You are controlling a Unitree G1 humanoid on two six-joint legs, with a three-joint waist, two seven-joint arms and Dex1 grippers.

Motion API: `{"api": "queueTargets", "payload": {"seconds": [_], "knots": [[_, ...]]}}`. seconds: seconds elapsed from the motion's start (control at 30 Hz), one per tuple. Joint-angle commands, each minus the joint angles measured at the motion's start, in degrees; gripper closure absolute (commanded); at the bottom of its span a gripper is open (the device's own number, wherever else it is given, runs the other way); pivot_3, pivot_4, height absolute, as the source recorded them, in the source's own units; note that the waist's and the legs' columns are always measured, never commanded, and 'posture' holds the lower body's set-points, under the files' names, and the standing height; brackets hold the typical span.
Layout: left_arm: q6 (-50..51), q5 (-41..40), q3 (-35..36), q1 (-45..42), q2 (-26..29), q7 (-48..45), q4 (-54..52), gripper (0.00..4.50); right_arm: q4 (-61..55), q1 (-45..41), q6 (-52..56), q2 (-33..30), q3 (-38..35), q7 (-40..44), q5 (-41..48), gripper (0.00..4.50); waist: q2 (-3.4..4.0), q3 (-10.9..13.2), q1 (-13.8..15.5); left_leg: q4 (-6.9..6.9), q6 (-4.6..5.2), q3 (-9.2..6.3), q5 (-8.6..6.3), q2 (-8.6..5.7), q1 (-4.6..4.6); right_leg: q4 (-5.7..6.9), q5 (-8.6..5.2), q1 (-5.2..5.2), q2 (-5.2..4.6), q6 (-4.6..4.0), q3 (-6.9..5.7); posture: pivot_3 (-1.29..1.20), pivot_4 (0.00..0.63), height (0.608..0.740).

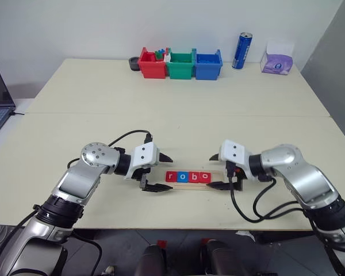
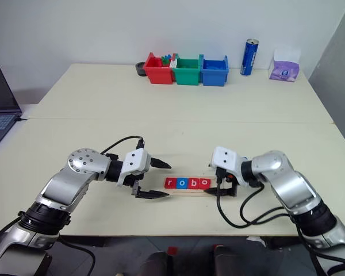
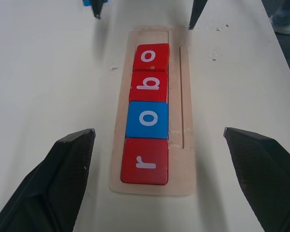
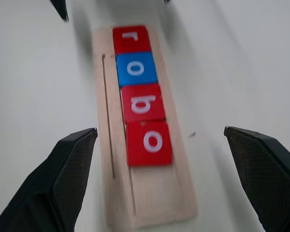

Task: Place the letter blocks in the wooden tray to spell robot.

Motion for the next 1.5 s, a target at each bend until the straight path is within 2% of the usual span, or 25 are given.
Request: {"api": "queueTargets", "payload": {"seconds": [0.03, 0.4, 1.0, 1.23, 1.37, 1.5], "knots": [[-0.71, -0.14, 1.52, -0.58, 0.09, 0.18, -0.92, 0.00, -3.76, 1.87, -1.29, -0.40, -0.27, -3.50, -1.85, 0.02, 0.00, 0.00, -0.06, 0.00, 0.00, 0.01, 0.00, -0.01, 0.01, 0.02, 0.00, 0.00, 0.00, 0.00, 0.01, 0.00, 0.150, 0.740], [-1.70, 0.03, 1.36, -0.77, -0.44, -0.08, 0.15, 0.00, -2.43, 3.83, -3.02, 2.90, 1.11, -9.81, -4.92, 0.02, 0.00, 0.00, -0.20, 0.00, 0.00, 0.00, 0.00, 0.01, 0.02, 0.02, 0.00, 0.00, 0.04, 0.00, 0.02, 0.00, 0.150, 0.740], [-1.38, -0.18, 1.32, -1.06, -0.36, -0.10, -0.24, 0.00, -0.81, 1.88, -2.45, 5.05, 0.24, -11.36, -4.73, 0.02, 0.00, 0.00, -0.20, 0.00, 0.00, -0.01, 0.00, 0.01, 0.03, 0.03, 0.00, 0.00, 0.04, 0.00, 0.01, 0.00, 0.150, 0.740], [-0.91, -0.61, 1.59, -0.93, -0.57, 0.09, -0.43, 0.00, -8.24, 5.05, 4.38, 1.87, -7.60, -9.67, 2.39, 0.02, 0.00, 0.00, -0.15, 0.00, 0.00, -0.01, 0.00, 0.00, 0.01, 0.02, 0.00, 0.00, 0.03, 0.00, 0.01, 0.00, 0.150, 0.740], [-0.11, -1.18, 1.93, -0.75, -1.21, 0.66, -0.74, 0.00, -10.64, 9.74, 9.75, 2.75, -16.58, -13.28, 6.52, 0.02, 0.00, 0.00, -0.05, 0.00, 0.00, -0.03, 0.00, 0.00, 0.00, 0.02, 0.00, 0.00, 0.02, 0.00, 0.00, 0.00, 0.150, 0.740], [0.94, -1.59, 2.04, -0.72, -2.54, 1.79, -1.40, 0.00, -12.43, 16.50, 11.22, 4.78, -22.44, -20.22, 6.13, 0.02, -0.01, 0.00, -0.03, 0.00, 0.00, -0.01, 0.00, 0.00, 0.00, 0.02, 0.00, 0.01, 0.02, 0.00, 0.02, 0.00, 0.150, 0.740]]}}
